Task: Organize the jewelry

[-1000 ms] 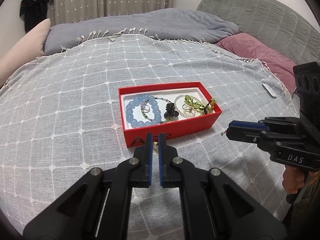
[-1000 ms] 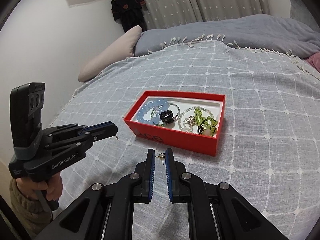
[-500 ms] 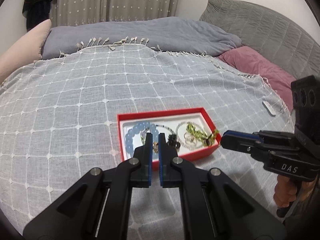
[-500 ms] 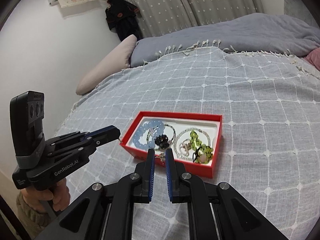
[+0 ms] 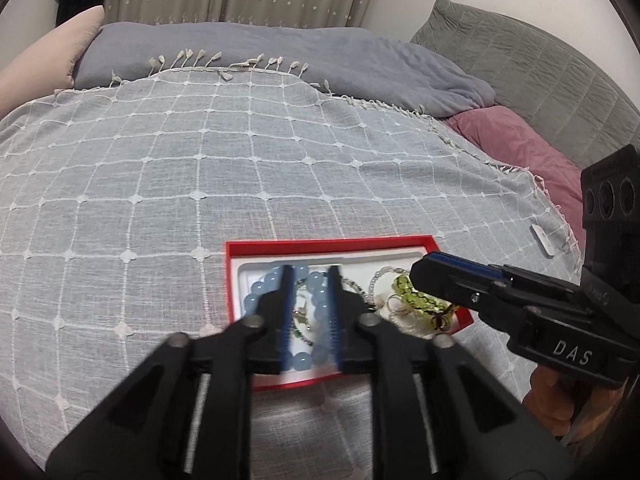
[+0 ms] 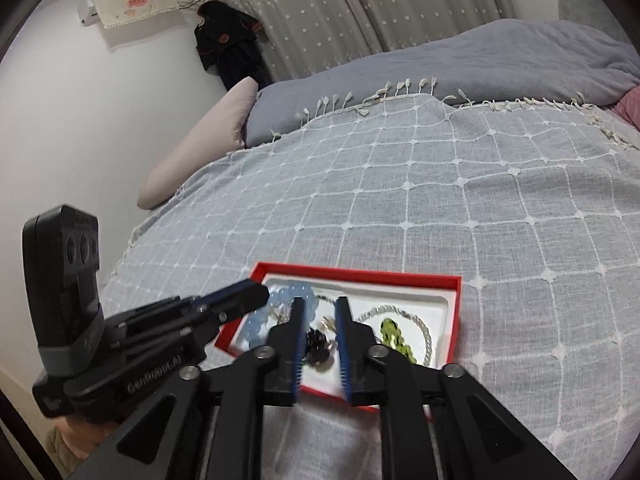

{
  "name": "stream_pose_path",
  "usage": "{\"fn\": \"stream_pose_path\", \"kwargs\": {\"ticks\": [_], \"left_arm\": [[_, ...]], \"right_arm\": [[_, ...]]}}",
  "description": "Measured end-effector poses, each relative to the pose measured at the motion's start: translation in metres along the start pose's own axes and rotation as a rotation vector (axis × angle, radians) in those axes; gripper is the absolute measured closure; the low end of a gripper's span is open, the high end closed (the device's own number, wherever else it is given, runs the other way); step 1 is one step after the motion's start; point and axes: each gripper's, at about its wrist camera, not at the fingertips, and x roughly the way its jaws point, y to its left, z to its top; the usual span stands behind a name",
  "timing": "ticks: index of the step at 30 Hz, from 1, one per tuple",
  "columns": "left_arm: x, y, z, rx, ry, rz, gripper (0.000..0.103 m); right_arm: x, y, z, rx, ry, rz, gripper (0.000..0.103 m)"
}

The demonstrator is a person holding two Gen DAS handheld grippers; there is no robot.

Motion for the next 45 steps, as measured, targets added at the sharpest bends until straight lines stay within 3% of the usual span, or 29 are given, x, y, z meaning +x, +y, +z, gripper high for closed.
{"fn": "stream_pose_path", "kwargs": {"ticks": [6,9,10,12,13,14,22,27,30,32,34,45], "left_arm": [[-0.015,0.004,0.003,-0.035,-0.016,-0.007,0.074],[-0.031,0.0,-0.001,-0.042,-0.024,0.036,0.07],[-0.035,0.0,-0.003,-0.047,-0.025,0.05,0.068],[-0.047,-0.004,-0.012,-0.061,-0.027,0.102,0.052],[-0.051,-0.004,-0.017,-0.059,-0.028,0.12,0.052],[-0.056,-0.006,-0.023,-0.058,-0.029,0.141,0.052],[-0.085,-0.013,-0.08,-0.068,-0.01,0.299,0.041],[-0.106,-0.02,-0.096,-0.075,-0.04,0.357,0.026],[-0.113,-0.026,-0.099,-0.06,-0.067,0.375,0.013],[-0.114,-0.026,-0.099,-0.053,-0.07,0.367,0.012],[-0.114,-0.025,-0.1,-0.052,-0.074,0.372,0.011],[-0.119,-0.025,-0.102,-0.029,-0.115,0.408,0.001]], "right_arm": [[-0.001,-0.004,0.0,0.028,0.004,-0.024,0.083],[-0.016,-0.004,-0.002,0.055,-0.011,-0.018,0.082],[-0.023,-0.003,-0.004,0.061,-0.016,-0.019,0.08],[-0.036,0.0,-0.013,0.068,-0.025,-0.016,0.07],[-0.041,0.001,-0.019,0.064,-0.024,-0.022,0.057],[-0.045,0.003,-0.025,0.059,-0.019,-0.035,0.053],[-0.081,0.021,-0.064,0.001,-0.036,-0.111,0.053],[-0.102,0.033,-0.087,-0.046,-0.06,-0.169,0.05],[-0.105,0.033,-0.093,-0.034,-0.057,-0.182,0.045],[-0.106,0.035,-0.094,-0.042,-0.069,-0.197,0.026],[-0.105,0.035,-0.095,-0.051,-0.076,-0.214,0.019],[-0.101,0.041,-0.1,-0.084,-0.064,-0.281,0.009]]}}
